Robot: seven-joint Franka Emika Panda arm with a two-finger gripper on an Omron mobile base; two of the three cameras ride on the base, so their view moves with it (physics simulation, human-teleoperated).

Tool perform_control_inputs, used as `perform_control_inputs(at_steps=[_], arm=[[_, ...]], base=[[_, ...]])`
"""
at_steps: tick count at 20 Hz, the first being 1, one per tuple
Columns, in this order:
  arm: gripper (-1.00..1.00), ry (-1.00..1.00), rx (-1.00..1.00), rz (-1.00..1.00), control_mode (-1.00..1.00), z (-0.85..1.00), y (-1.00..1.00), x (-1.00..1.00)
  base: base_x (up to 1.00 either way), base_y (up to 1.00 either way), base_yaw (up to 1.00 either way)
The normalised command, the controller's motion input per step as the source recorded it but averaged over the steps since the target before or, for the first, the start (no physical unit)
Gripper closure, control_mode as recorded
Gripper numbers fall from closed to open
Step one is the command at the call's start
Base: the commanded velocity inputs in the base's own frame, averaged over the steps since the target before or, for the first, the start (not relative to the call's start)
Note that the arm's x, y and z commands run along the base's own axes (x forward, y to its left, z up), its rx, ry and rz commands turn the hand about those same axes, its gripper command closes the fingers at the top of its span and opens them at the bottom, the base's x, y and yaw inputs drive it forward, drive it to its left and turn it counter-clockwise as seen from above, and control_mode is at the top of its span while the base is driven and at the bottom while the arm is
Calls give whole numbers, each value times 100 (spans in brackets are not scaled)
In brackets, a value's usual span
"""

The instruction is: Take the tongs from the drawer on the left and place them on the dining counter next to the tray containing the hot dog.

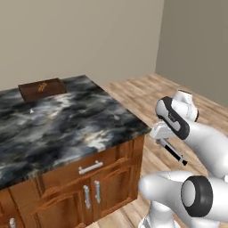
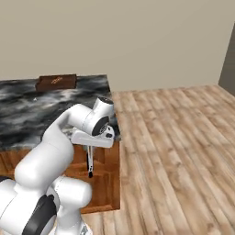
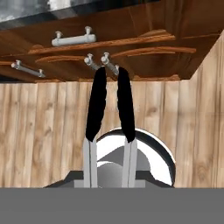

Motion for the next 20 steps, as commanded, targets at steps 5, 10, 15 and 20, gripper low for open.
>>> perform_control_inputs(at_steps=[5,10,15,20], arm=[[100,0,0,0,100,0,0,0],[100,0,0,0,100,0,0,0],[100,0,0,0,100,0,0,0],[100,0,0,0,100,0,0,0]], base=[[49,-100,13],[54,-100,27],[81,-100,44],[99,-98,51]])
